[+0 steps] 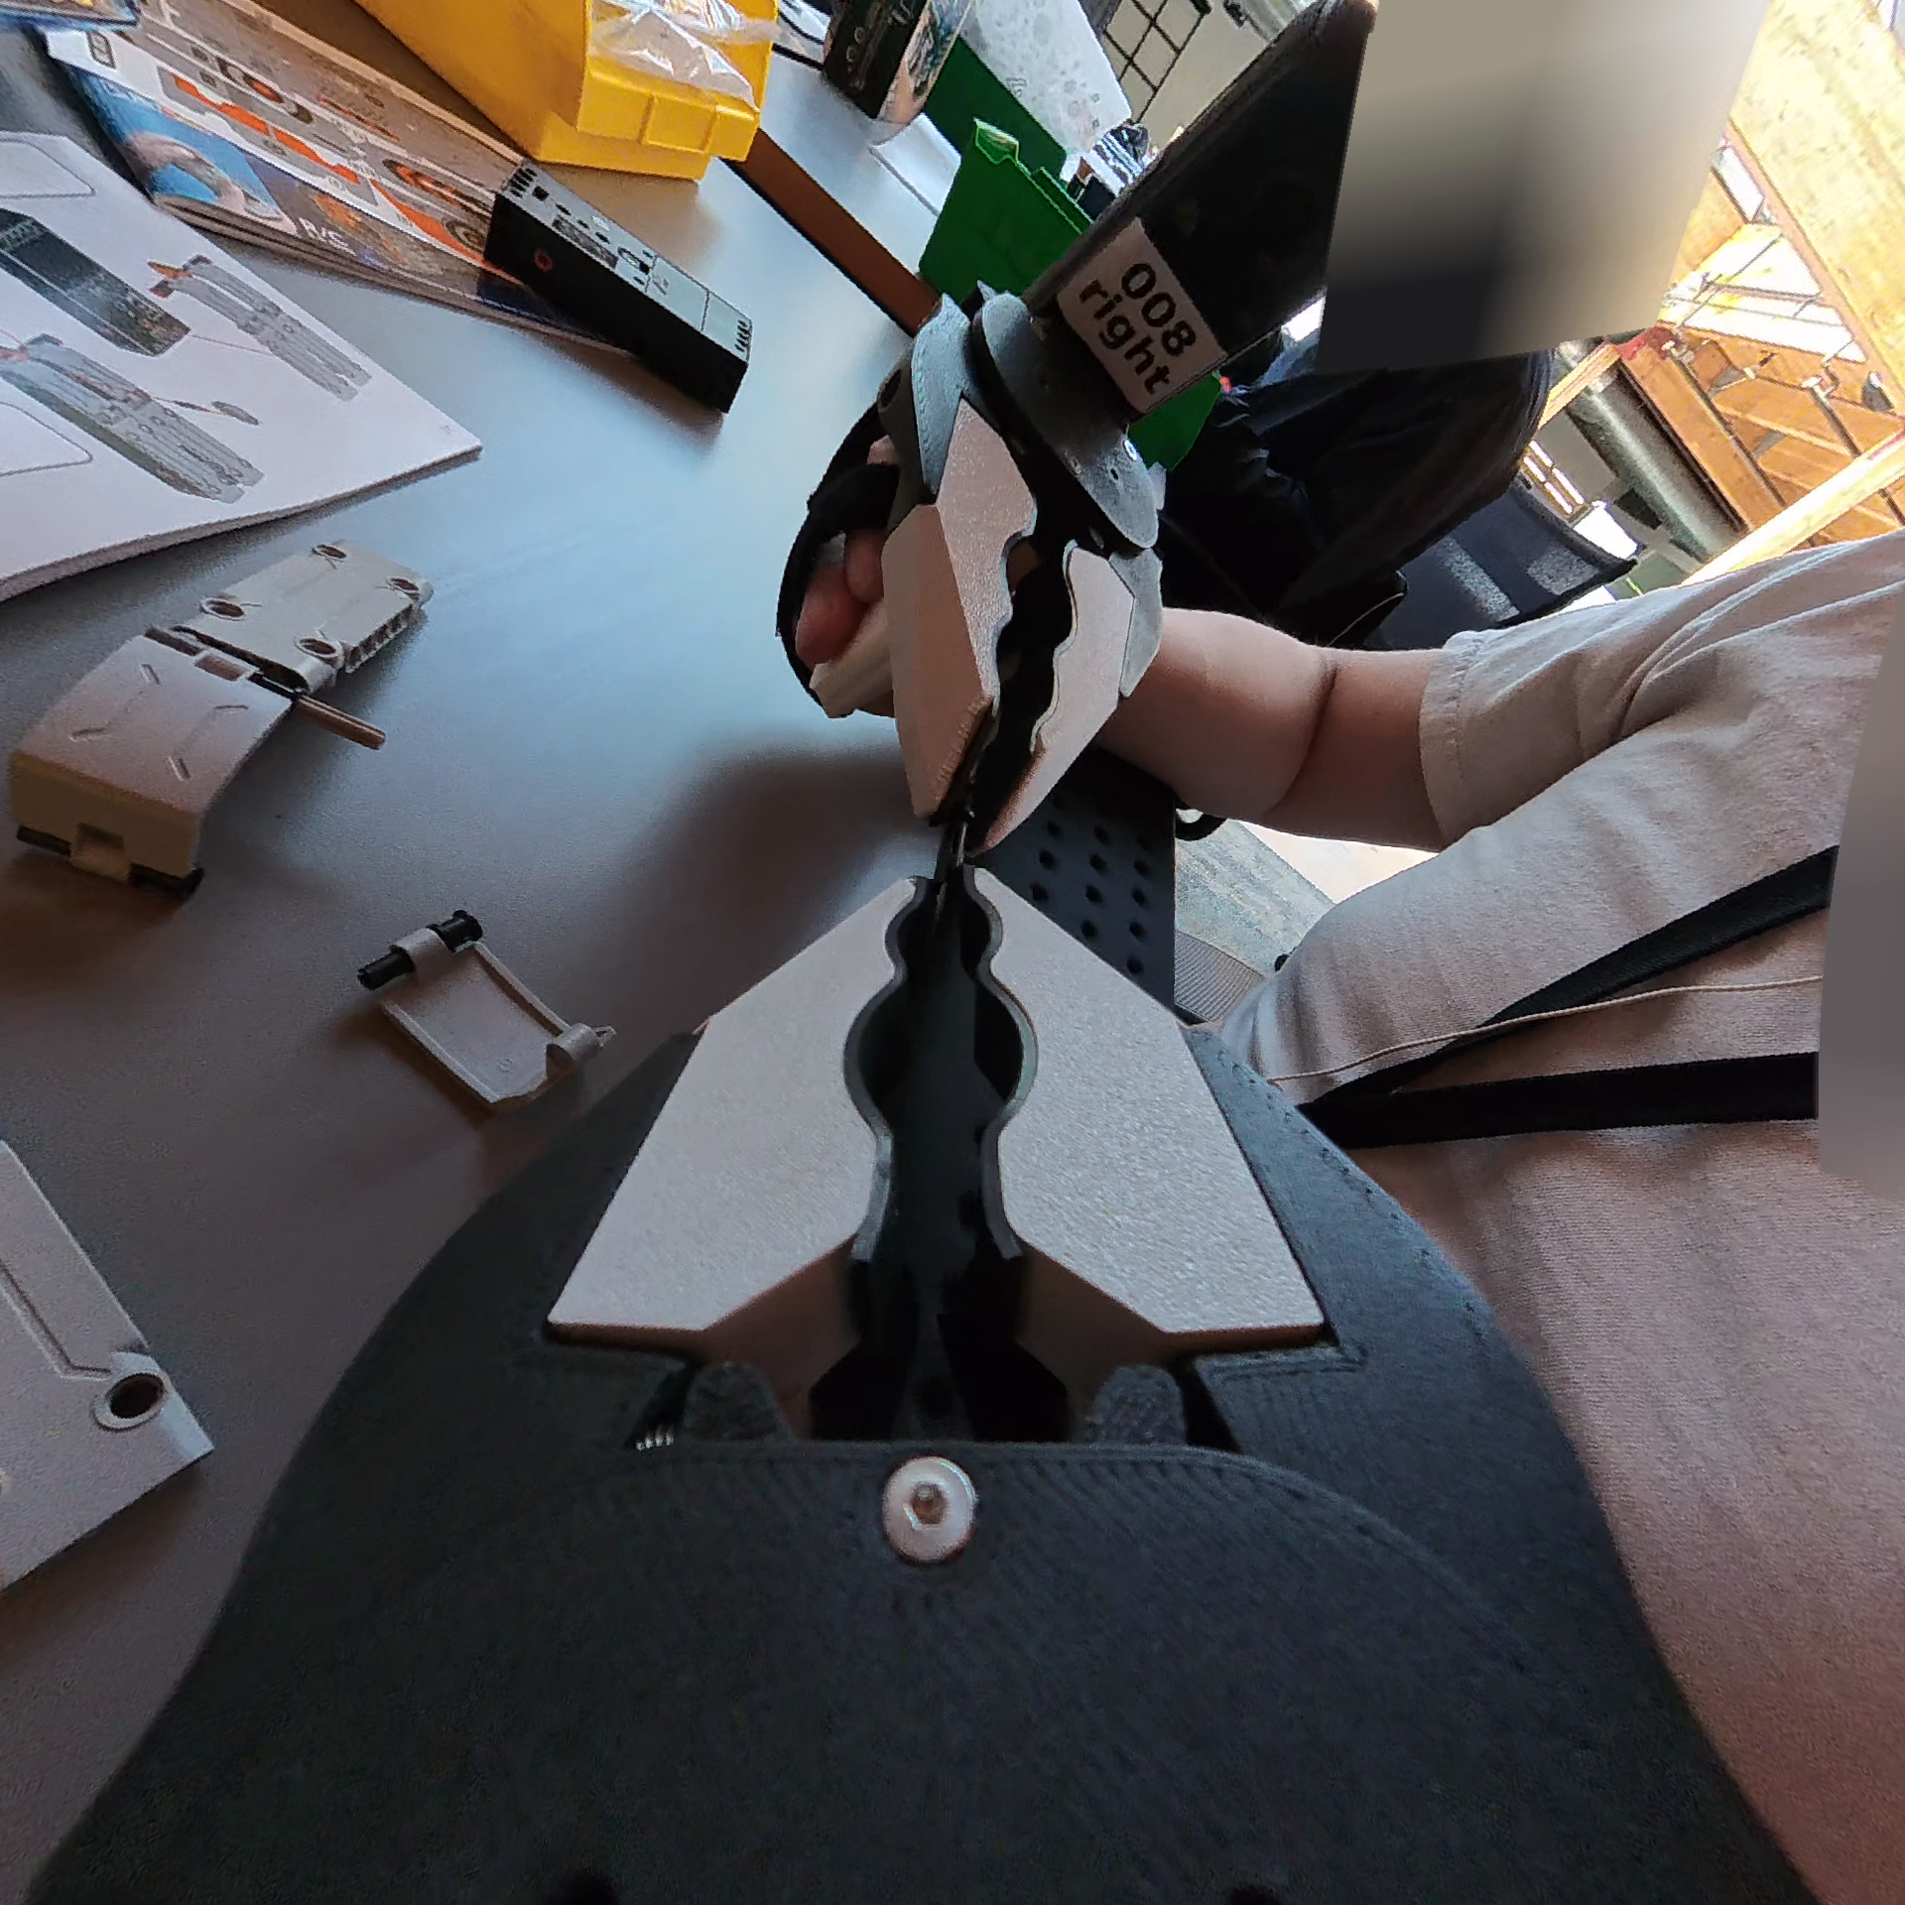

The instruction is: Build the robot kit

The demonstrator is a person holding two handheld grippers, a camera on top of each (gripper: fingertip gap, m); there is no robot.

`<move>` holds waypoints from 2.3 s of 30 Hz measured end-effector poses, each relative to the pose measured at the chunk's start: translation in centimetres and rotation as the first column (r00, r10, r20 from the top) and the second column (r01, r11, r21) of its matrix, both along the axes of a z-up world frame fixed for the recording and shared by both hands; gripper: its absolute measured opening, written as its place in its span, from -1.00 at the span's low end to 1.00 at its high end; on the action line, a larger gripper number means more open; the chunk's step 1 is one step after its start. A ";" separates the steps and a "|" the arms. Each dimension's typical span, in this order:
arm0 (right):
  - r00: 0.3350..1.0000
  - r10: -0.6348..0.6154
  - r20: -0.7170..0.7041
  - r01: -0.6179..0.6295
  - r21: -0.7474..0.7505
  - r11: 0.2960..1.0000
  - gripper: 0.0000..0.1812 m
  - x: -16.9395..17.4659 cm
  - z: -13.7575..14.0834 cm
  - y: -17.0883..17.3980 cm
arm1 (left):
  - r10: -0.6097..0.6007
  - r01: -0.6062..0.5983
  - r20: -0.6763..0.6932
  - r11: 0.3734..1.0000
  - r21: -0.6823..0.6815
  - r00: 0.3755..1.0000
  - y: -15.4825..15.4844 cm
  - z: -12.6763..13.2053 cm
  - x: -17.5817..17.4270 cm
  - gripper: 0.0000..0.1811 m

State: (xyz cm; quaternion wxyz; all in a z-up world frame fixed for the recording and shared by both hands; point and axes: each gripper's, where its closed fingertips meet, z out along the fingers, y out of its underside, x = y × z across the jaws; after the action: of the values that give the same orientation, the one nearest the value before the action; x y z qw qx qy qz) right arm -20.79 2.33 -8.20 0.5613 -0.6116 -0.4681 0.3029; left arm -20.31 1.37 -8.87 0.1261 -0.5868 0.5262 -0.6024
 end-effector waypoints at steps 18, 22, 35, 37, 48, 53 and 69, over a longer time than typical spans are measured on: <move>0.987 -0.163 -0.019 0.162 -0.011 0.987 -0.93 3.7 0.5 2.8 | 0.010 0.125 -0.166 0.614 0.780 0.986 5.4 -6.3 -1.0 -0.58; 0.986 -0.168 -0.012 0.168 -0.020 0.986 -0.93 4.0 0.2 2.9 | -0.070 0.214 -0.213 0.571 0.793 0.975 5.2 -7.3 -0.6 -0.69; 0.988 -0.146 0.054 0.151 -0.085 0.985 -0.93 4.0 -1.9 3.0 | -0.070 0.135 -0.123 0.731 0.669 0.990 5.1 -7.6 0.9 -0.94; 0.989 -0.128 0.073 0.135 -0.094 0.986 -0.93 3.7 -2.3 2.8 | -0.047 0.073 -0.057 0.760 0.645 0.997 5.0 -6.3 1.1 -0.94; 0.973 -0.225 -0.041 0.203 -0.299 0.932 -0.93 1.1 -1.6 4.4 | -0.013 -0.054 0.133 0.868 0.493 0.991 2.4 3.9 1.4 -0.95; 0.948 -0.277 -0.155 0.240 -0.221 0.945 -0.93 0.6 1.1 4.9 | -0.095 0.056 0.070 0.903 0.427 0.993 0.7 5.4 2.7 -0.94; 0.906 -0.301 -0.298 0.242 -0.221 0.945 -0.94 2.0 3.3 4.7 | -0.116 0.034 0.103 0.811 0.584 0.988 0.2 5.5 5.2 -0.78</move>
State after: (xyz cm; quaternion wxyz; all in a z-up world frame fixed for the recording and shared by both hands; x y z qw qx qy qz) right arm -18.74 6.99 -4.94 0.6110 -0.6598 -0.2491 0.3596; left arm -15.14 1.55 -3.33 0.3101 -0.4575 0.6979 -0.4555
